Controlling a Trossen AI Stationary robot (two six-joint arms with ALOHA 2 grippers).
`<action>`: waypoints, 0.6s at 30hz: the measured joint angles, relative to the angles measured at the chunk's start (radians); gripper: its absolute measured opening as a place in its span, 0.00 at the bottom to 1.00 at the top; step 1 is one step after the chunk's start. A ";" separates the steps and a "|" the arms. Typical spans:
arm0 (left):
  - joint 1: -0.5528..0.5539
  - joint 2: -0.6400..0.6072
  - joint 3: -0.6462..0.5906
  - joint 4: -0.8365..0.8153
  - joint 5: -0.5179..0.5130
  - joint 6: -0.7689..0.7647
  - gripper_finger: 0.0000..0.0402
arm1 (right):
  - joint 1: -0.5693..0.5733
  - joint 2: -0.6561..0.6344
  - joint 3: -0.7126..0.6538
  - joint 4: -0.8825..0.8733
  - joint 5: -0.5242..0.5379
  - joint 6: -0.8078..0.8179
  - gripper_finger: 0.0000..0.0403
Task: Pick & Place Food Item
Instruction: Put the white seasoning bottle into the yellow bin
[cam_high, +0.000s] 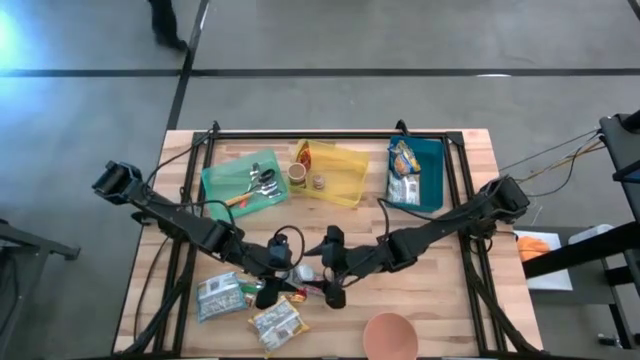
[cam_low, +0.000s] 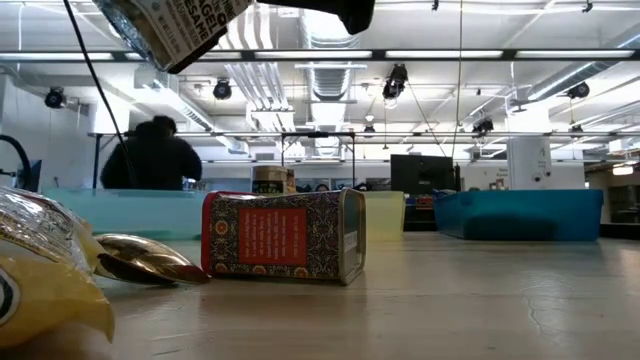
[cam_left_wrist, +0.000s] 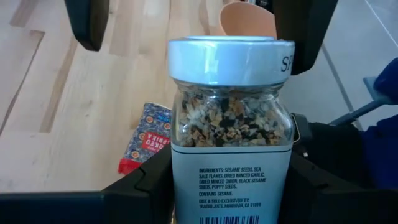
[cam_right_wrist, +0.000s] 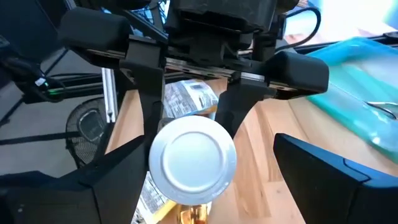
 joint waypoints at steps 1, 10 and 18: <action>-0.002 0.000 0.000 0.000 0.000 0.000 0.47 | 0.000 0.000 0.000 -0.001 -0.001 0.000 0.83; -0.022 0.001 0.000 0.030 0.012 0.023 0.47 | -0.007 0.010 -0.003 0.034 -0.088 -0.008 0.83; -0.026 0.001 0.000 0.056 0.018 0.037 0.47 | -0.013 0.010 -0.007 0.073 -0.141 -0.019 0.83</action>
